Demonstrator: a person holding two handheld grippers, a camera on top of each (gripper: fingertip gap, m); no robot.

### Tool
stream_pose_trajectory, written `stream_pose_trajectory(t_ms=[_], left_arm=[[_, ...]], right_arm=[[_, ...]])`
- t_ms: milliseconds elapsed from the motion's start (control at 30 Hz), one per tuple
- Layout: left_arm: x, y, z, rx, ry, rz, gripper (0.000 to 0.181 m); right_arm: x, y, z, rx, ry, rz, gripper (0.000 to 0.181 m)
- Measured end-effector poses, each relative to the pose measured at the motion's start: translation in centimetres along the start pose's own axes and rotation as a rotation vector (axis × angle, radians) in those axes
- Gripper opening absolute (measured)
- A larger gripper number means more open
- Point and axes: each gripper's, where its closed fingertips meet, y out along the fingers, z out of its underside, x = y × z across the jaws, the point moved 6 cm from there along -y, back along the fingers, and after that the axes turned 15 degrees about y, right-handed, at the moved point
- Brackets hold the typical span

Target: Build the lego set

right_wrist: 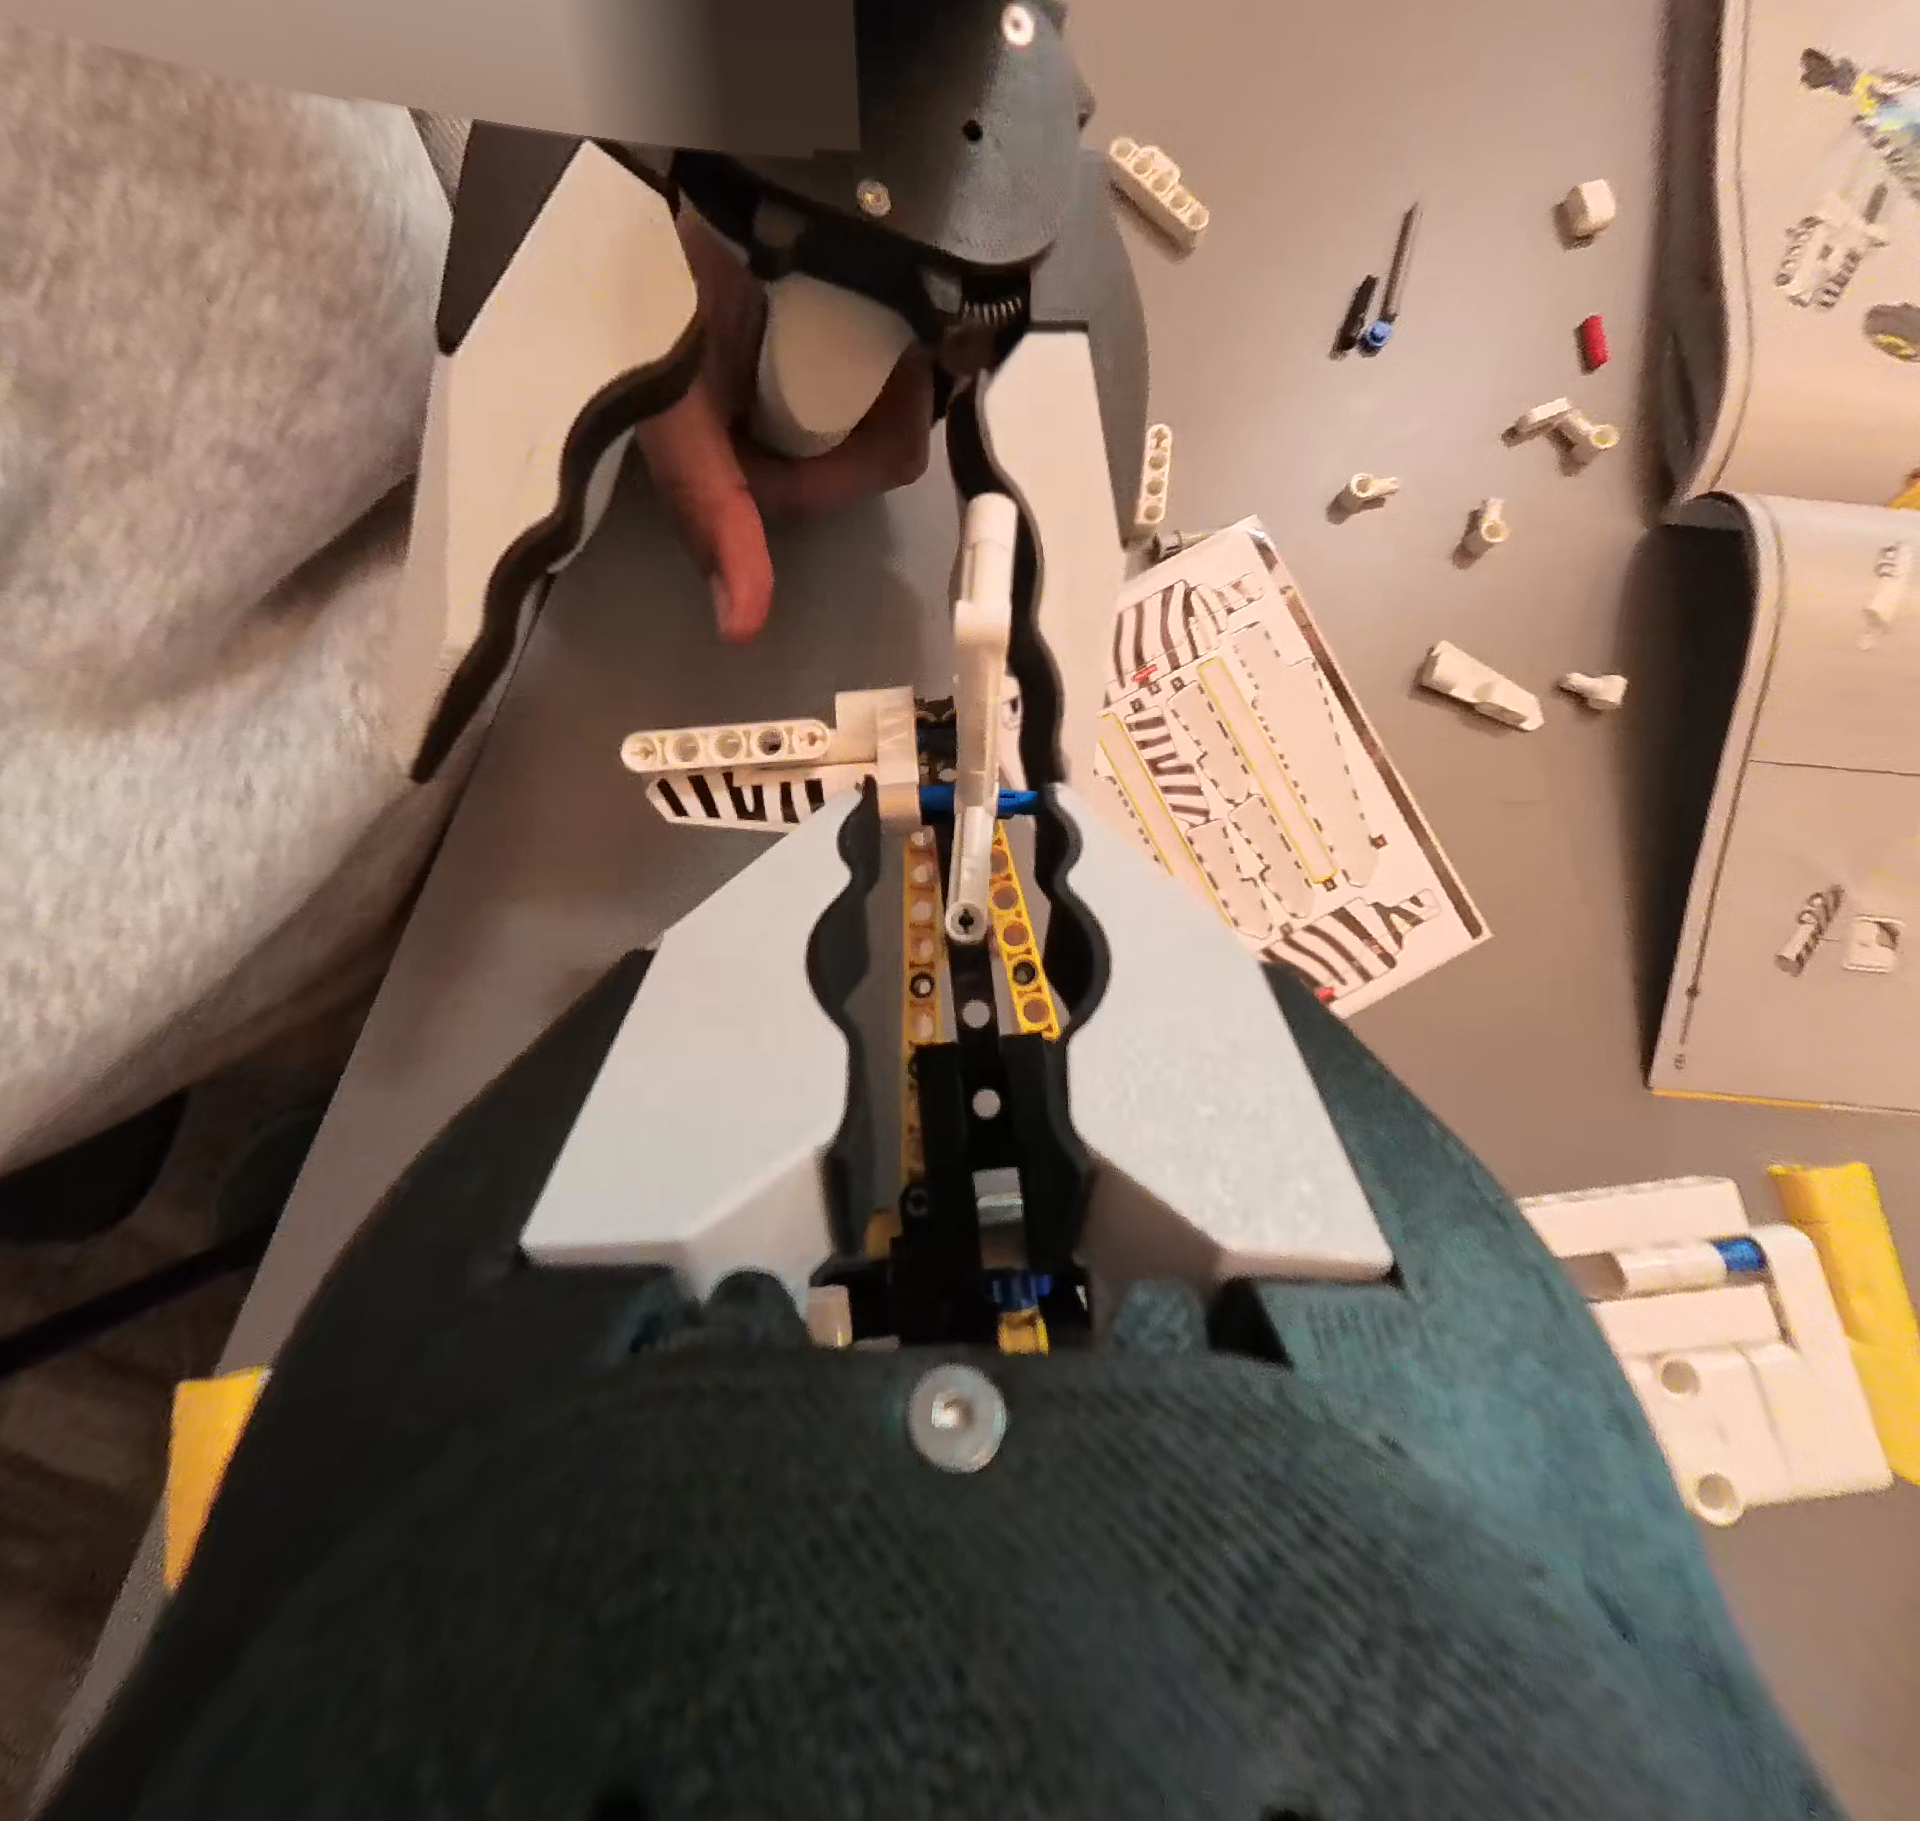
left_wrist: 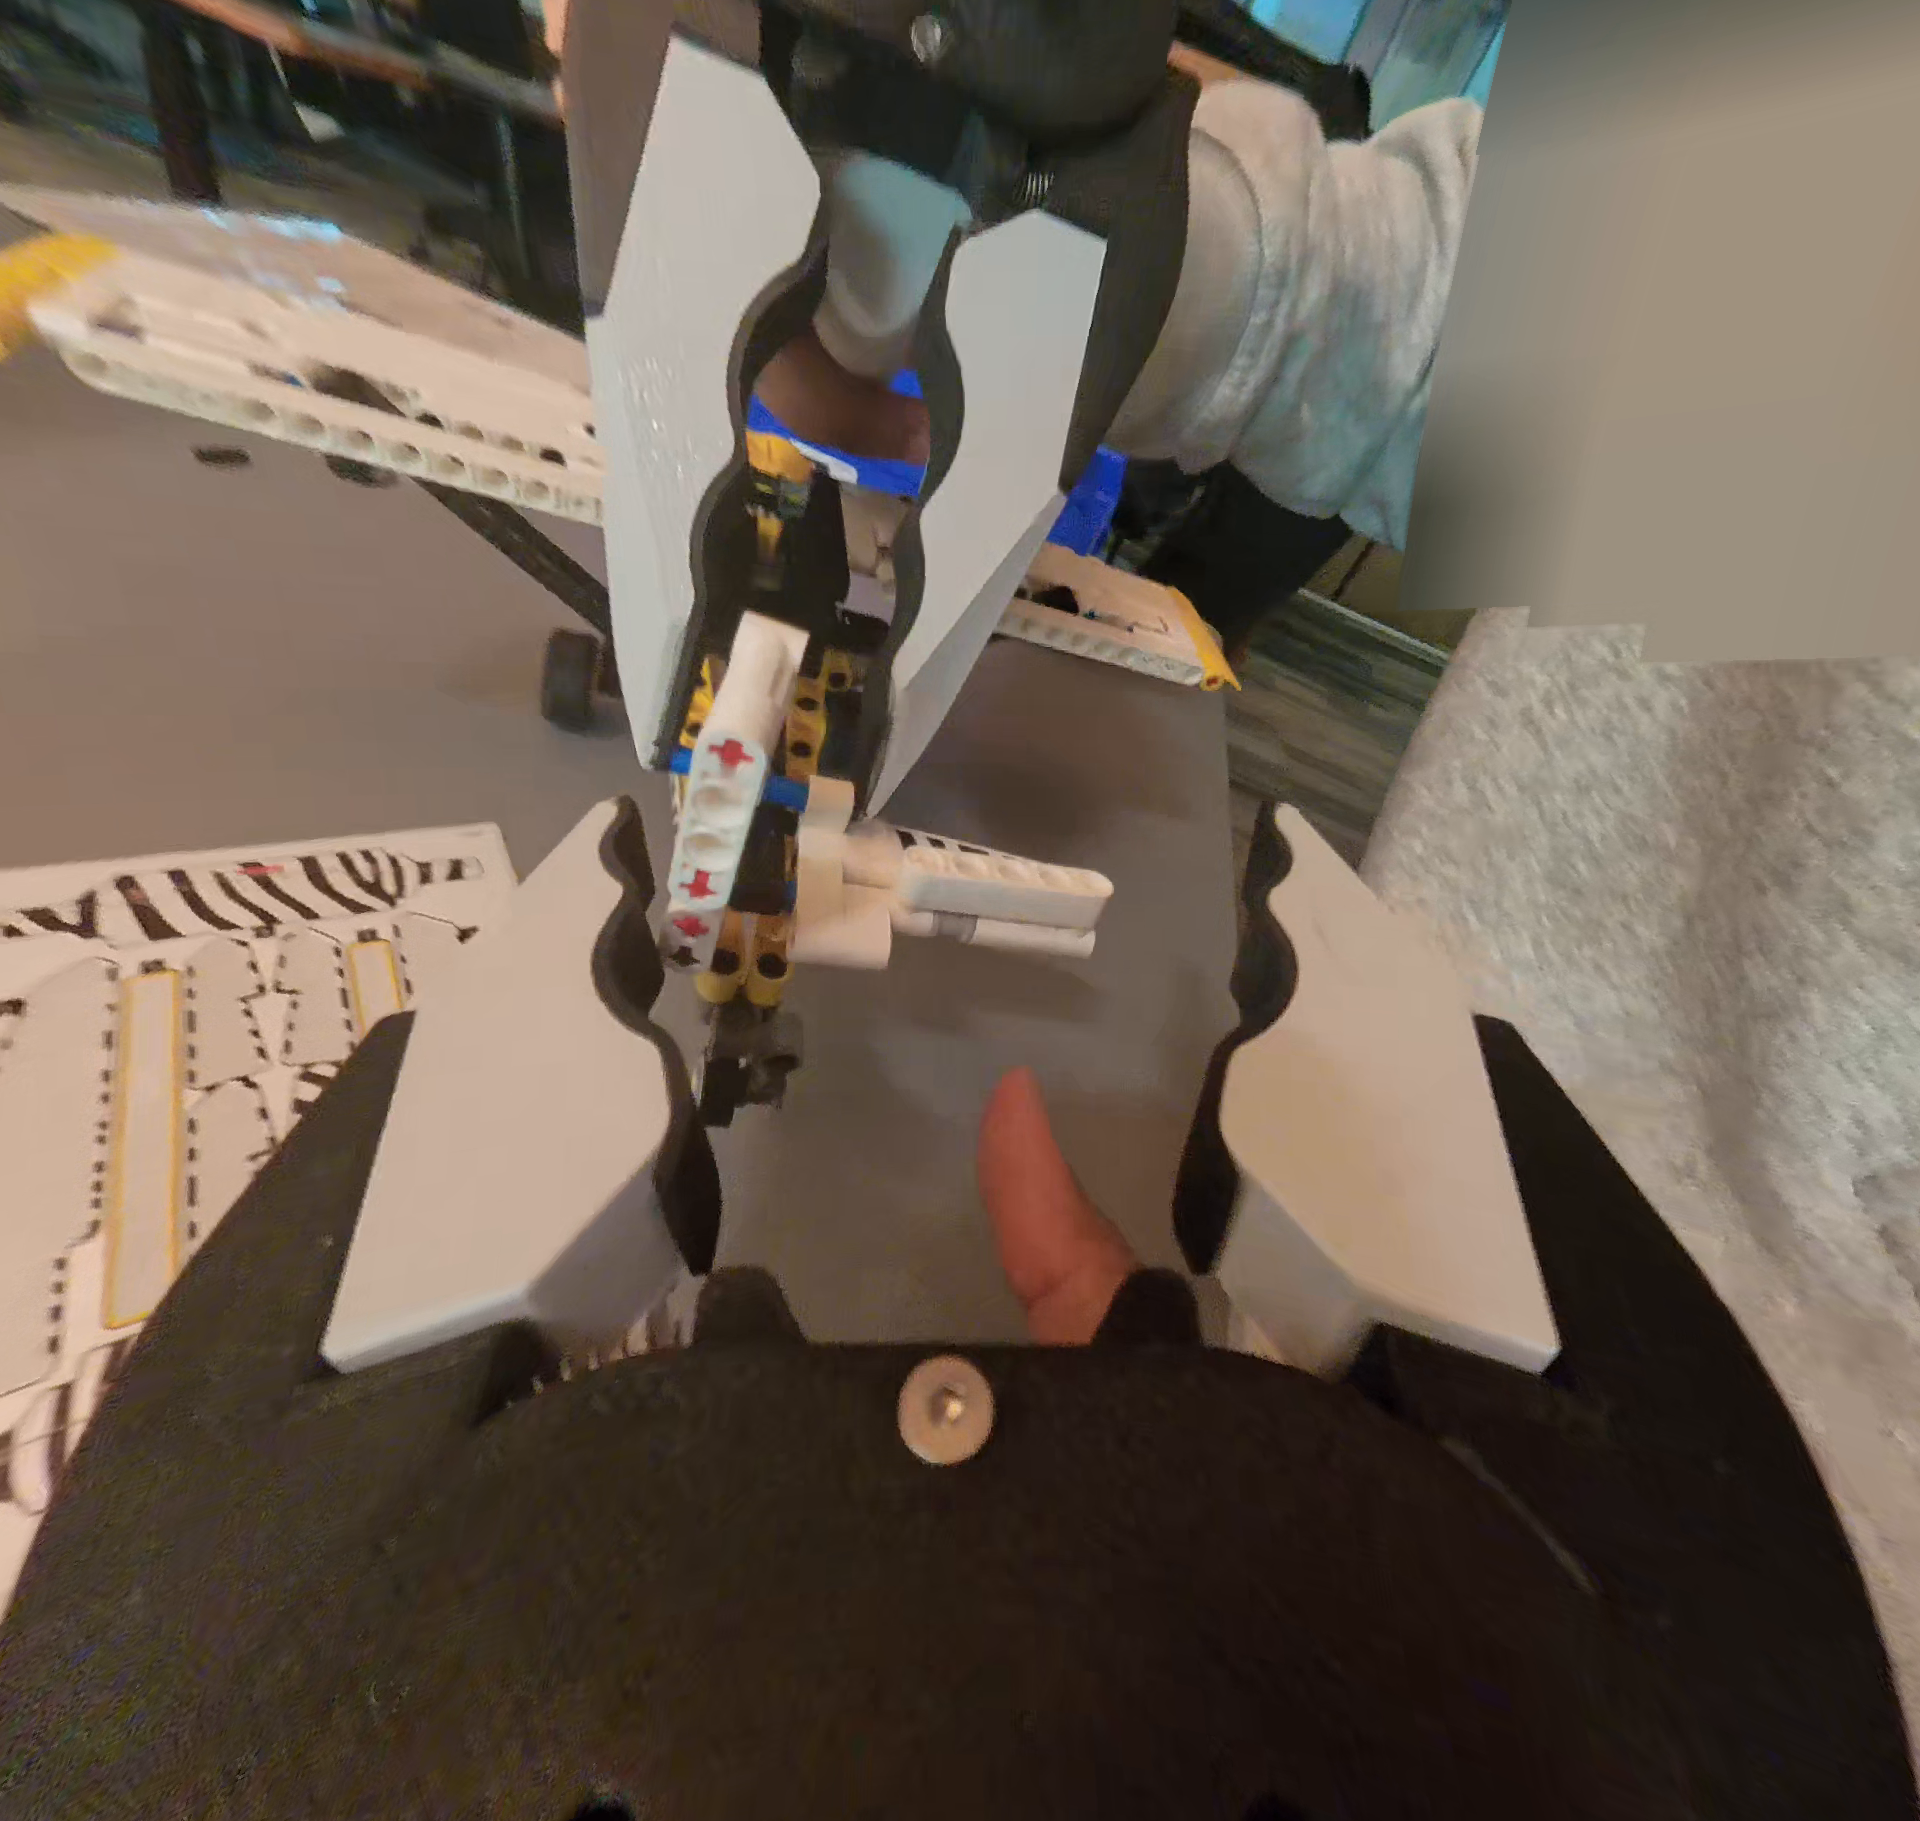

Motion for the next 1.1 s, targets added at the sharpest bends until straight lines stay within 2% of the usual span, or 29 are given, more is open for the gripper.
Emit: stream_pose_trajectory(t_ms=[233,400,567,700,1100], left_arm=[[0.1,-1.1,-0.6,-0.076,0.05,-0.002,0.105],[0.3,-2.0,-0.8,-0.143,0.006,0.037,0.098],[0.7,-2.4,-1.0,-0.193,-0.035,0.033,0.105],[0.7,-2.8,-1.3,-0.212,0.026,-0.034,0.104],[0.2,-2.9,-1.6,-0.235,0.041,0.04,0.094]], right_arm=[[0.2,0.1,-0.6,-0.028,0.013,0.01,0.029],[0.7,0.2,-1.1,-0.05,0.015,0.02,0.029],[0.7,0.1,-1.0,-0.057,0.016,0.053,0.029],[0.4,-0.7,-0.9,-0.09,0.054,0.065,0.029],[1.8,-0.3,-1.6,-0.149,0.07,0.068,0.029]])
